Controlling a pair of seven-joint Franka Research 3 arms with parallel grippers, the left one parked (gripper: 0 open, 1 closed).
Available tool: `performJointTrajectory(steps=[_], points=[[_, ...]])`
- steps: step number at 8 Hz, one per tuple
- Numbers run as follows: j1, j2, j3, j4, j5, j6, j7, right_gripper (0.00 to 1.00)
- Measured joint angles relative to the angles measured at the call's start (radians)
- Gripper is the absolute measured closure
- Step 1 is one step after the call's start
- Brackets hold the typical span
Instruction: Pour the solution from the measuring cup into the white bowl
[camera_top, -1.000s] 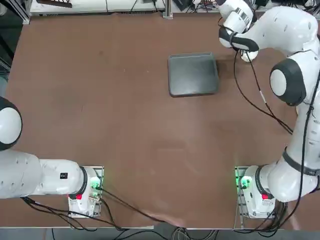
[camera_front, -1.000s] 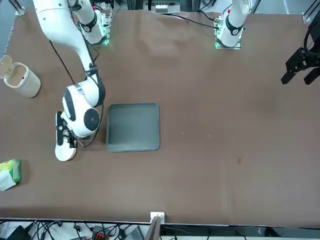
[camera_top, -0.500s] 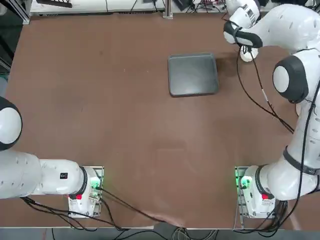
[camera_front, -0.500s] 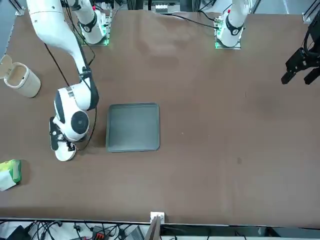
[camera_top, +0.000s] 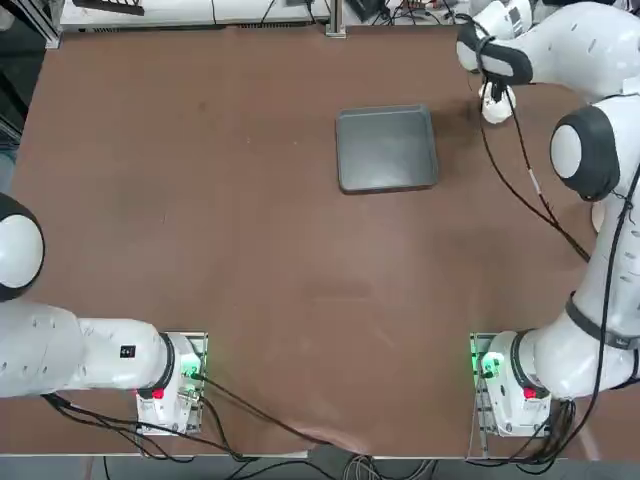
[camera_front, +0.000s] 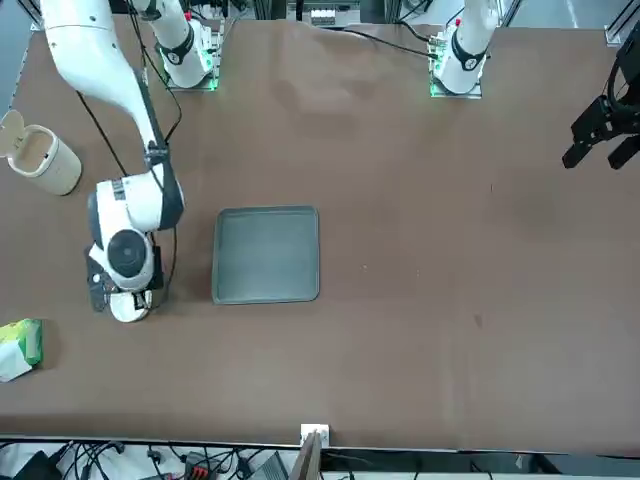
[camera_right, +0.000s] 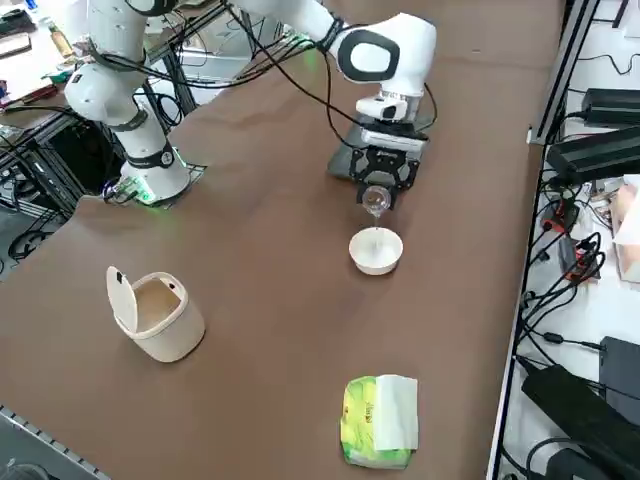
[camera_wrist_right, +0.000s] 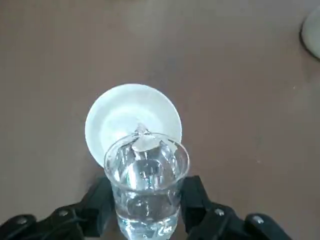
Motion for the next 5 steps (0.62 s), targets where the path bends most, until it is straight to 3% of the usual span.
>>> performJointTrajectory(steps=[5], points=[[-0.045,0.011,0.0,0.02,0.183,0.004,-0.144,0.27]])
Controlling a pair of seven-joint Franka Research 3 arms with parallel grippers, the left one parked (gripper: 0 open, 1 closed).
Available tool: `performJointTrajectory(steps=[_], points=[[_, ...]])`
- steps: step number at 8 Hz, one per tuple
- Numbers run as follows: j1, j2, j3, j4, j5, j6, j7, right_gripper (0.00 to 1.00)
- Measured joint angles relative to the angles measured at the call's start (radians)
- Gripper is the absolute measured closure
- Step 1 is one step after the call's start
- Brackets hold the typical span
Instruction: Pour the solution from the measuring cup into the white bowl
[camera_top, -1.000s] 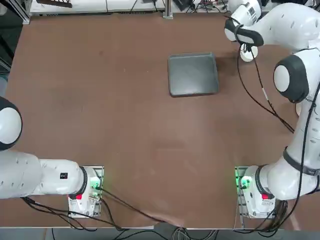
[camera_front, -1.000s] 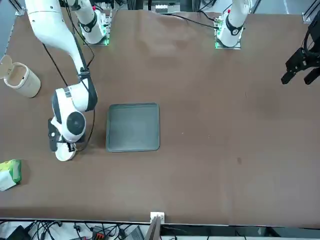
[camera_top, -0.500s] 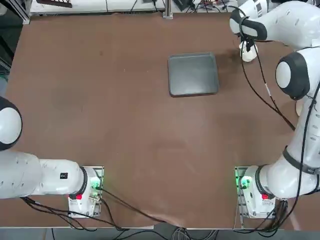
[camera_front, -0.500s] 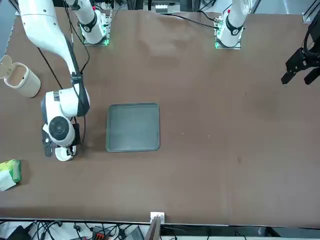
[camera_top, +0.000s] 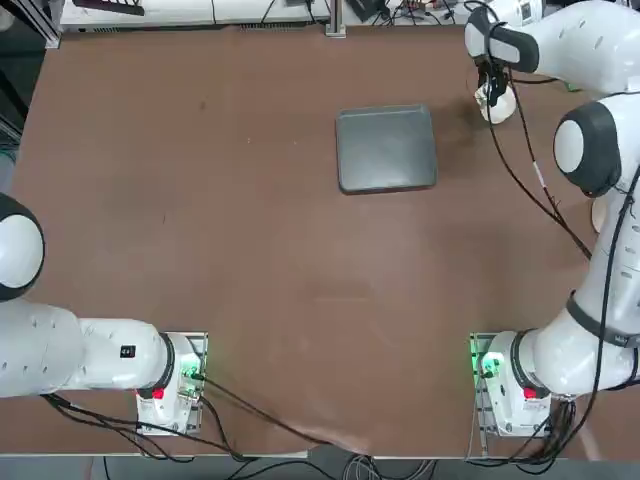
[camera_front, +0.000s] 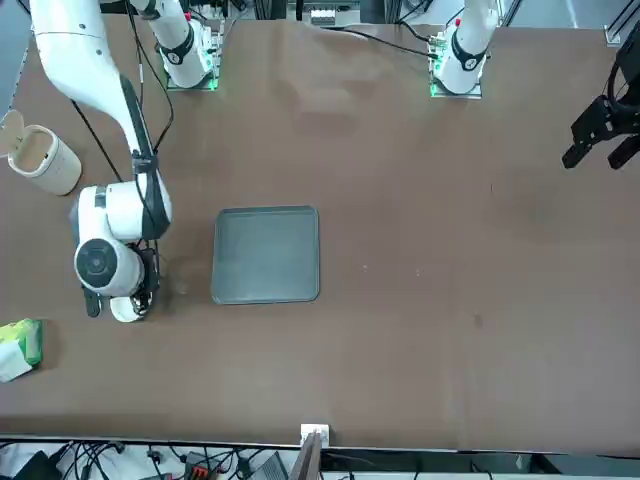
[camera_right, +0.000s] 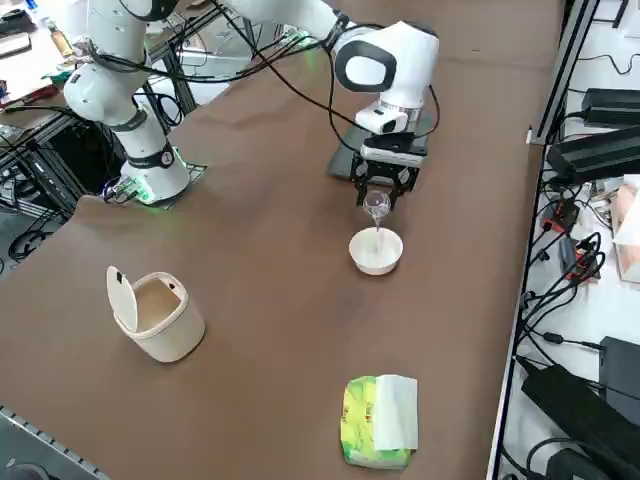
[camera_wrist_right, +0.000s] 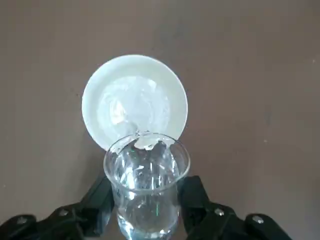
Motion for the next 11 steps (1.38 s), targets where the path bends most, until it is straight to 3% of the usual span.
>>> performJointTrajectory(steps=[7,11], points=[[-0.143,0.0,-0.005,0.008,0.407,0.008,-0.299,0.27],[-0.217,0.003,-0.005,0.008,0.561,0.007,-0.464,0.27]])
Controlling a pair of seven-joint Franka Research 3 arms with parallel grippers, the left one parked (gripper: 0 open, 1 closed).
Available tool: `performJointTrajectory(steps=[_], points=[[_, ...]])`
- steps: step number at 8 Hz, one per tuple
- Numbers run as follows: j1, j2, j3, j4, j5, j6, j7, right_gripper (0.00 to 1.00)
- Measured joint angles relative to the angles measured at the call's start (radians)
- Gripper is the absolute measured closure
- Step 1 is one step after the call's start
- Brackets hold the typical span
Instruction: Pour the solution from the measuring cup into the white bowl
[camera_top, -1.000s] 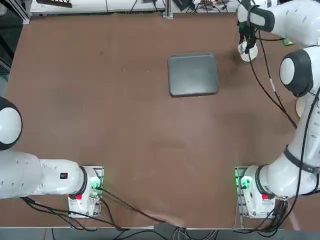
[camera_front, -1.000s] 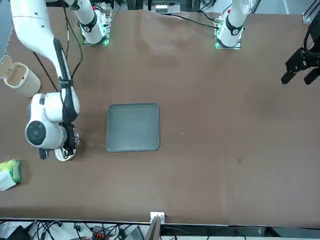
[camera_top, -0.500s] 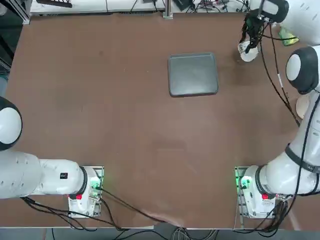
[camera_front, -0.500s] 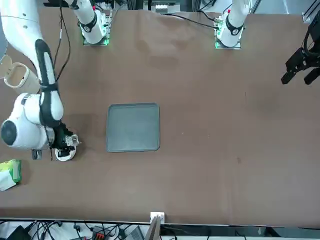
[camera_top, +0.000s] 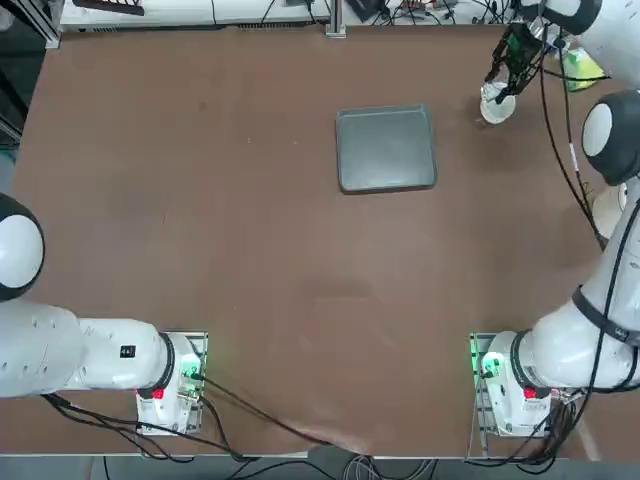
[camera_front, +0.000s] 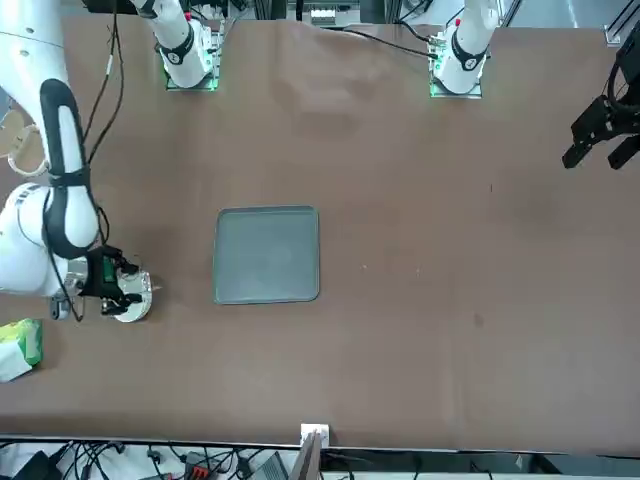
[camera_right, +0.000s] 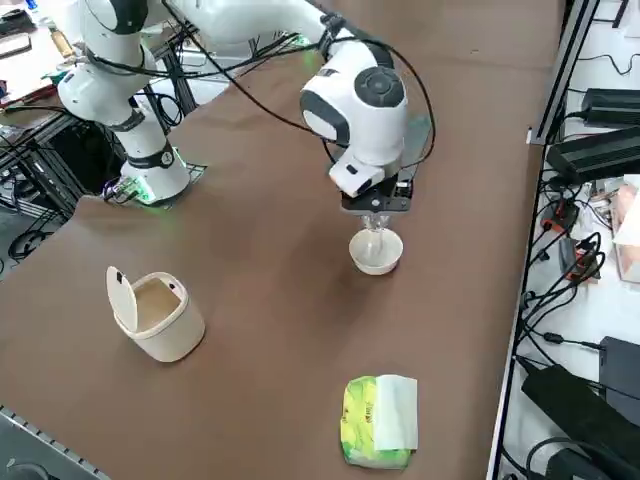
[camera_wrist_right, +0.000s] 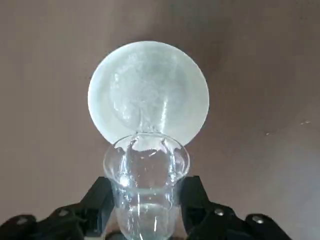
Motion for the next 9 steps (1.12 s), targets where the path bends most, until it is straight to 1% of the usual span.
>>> performJointTrajectory(steps=[2,6,9], points=[[-0.023,0.006,0.0,0.0,0.105,0.0,-0.066,0.27],[-0.086,0.018,0.0,-0.004,0.276,-0.012,-0.175,0.27],[-0.12,0.04,0.0,-0.01,0.381,-0.042,-0.239,0.27]])
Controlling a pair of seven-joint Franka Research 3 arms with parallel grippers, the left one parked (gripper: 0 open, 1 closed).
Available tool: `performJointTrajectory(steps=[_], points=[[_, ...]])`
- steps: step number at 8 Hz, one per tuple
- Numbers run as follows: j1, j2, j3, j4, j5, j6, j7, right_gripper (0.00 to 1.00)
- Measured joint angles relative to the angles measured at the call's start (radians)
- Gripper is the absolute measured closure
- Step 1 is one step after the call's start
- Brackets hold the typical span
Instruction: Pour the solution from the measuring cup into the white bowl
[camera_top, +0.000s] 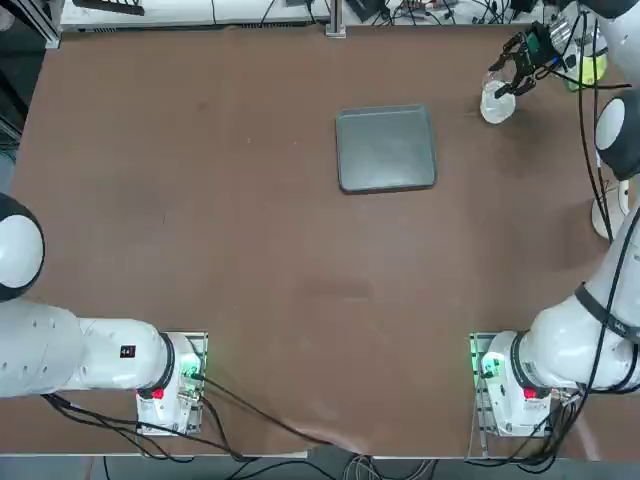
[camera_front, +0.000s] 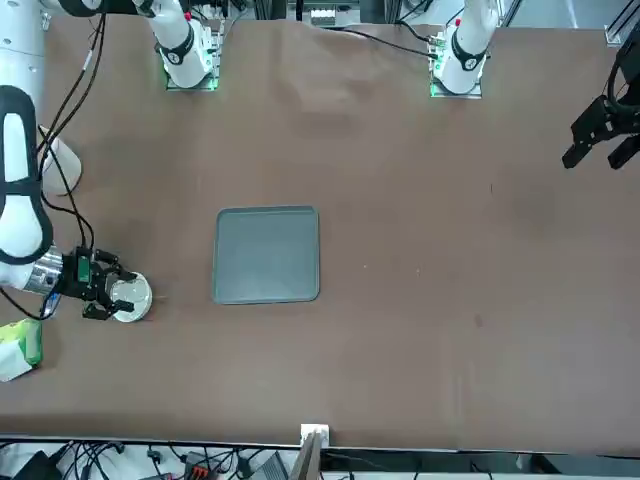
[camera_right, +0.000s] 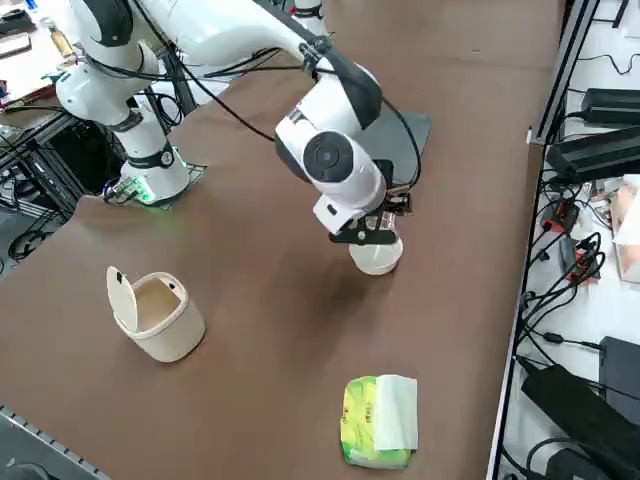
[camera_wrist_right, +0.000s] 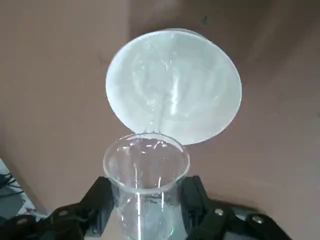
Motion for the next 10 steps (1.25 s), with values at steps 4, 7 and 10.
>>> performJointTrajectory(steps=[4,7,10], points=[[-0.127,0.01,-0.002,-0.014,0.154,-0.152,-0.188,0.27],[-0.13,0.011,0.003,-0.015,0.161,-0.155,-0.202,0.27],[-0.089,-0.013,0.007,0.034,-0.047,-0.15,-0.072,0.27]])
